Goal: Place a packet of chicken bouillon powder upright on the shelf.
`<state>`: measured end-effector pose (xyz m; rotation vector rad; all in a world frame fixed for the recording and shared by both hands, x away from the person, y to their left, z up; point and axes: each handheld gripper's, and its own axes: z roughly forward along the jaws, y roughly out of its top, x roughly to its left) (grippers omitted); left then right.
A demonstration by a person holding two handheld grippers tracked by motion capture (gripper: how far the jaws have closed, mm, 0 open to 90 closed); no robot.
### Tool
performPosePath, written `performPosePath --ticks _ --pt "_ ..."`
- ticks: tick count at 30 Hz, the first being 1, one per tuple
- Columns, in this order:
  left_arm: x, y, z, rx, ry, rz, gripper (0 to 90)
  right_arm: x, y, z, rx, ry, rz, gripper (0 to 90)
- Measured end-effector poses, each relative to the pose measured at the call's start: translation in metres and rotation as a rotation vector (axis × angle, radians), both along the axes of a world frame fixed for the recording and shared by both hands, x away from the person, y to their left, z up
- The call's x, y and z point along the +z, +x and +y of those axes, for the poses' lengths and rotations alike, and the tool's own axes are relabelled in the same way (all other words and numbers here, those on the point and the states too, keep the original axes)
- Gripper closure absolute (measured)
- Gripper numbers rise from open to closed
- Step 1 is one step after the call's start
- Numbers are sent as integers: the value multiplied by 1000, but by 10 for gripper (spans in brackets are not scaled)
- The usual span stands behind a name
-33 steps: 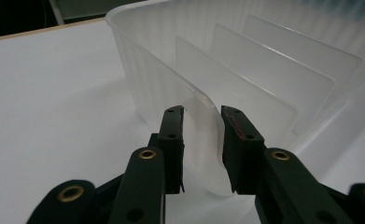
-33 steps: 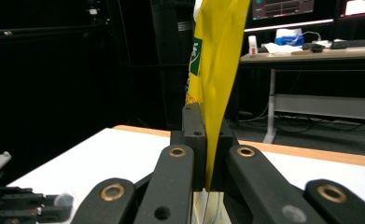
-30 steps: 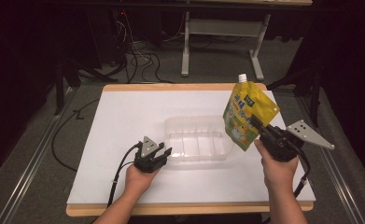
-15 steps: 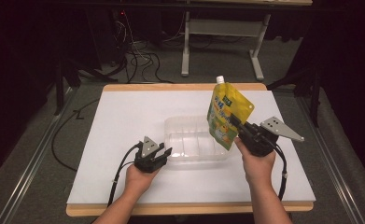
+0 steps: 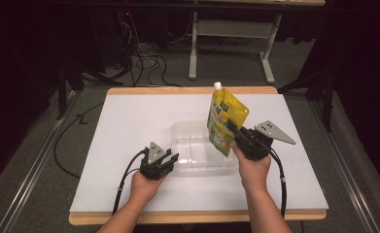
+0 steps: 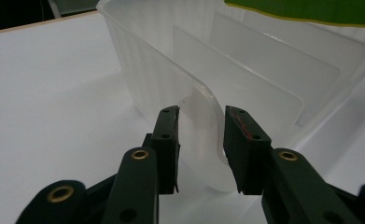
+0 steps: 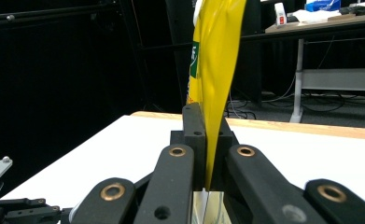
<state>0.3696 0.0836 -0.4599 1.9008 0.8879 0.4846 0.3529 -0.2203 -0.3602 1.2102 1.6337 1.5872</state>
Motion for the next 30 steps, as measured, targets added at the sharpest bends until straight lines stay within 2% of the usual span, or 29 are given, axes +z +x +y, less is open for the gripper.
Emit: performPosePath --ticks 14,21,30 --pt "1 -2 0 -7 1 -3 684 -4 3 11 -9 -9 5 900" --pt "1 -2 -1 -5 1 -6 688 -4 4 10 -18 -13 6 900" --pt "1 -2 -1 -5 1 -11 690 -9 6 18 -7 -12 15 900"
